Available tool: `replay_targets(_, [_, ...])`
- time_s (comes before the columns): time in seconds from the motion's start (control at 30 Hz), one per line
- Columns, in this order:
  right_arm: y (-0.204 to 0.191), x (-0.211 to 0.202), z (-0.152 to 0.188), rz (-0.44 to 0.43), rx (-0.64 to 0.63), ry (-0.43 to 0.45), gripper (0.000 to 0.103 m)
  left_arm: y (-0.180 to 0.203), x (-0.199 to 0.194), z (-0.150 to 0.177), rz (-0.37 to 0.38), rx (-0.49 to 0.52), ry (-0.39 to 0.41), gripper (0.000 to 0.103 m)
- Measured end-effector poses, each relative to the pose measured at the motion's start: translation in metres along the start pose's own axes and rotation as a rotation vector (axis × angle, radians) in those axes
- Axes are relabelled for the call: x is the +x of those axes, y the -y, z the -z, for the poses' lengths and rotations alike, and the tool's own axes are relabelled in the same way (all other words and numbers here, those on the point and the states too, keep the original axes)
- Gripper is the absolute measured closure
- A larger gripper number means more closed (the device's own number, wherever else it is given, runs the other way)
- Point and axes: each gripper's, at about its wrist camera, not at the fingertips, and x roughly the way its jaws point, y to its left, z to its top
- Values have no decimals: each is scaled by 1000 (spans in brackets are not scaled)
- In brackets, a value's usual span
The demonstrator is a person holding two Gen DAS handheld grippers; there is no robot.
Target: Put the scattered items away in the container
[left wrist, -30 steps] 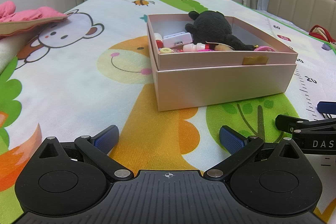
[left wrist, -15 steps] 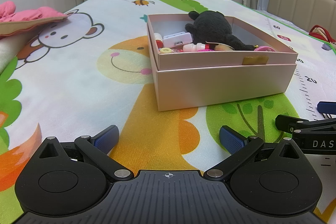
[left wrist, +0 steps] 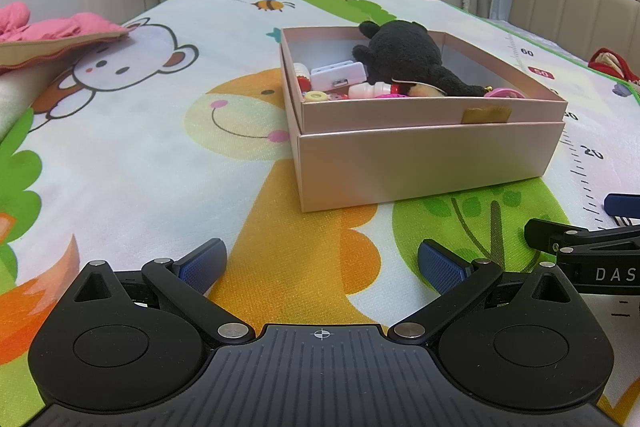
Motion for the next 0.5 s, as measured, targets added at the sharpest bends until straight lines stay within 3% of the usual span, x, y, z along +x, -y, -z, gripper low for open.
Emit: replay_targets(0.5, [0,0,0,0,0,0,0,0,-1,-1,-2,1,-2,0])
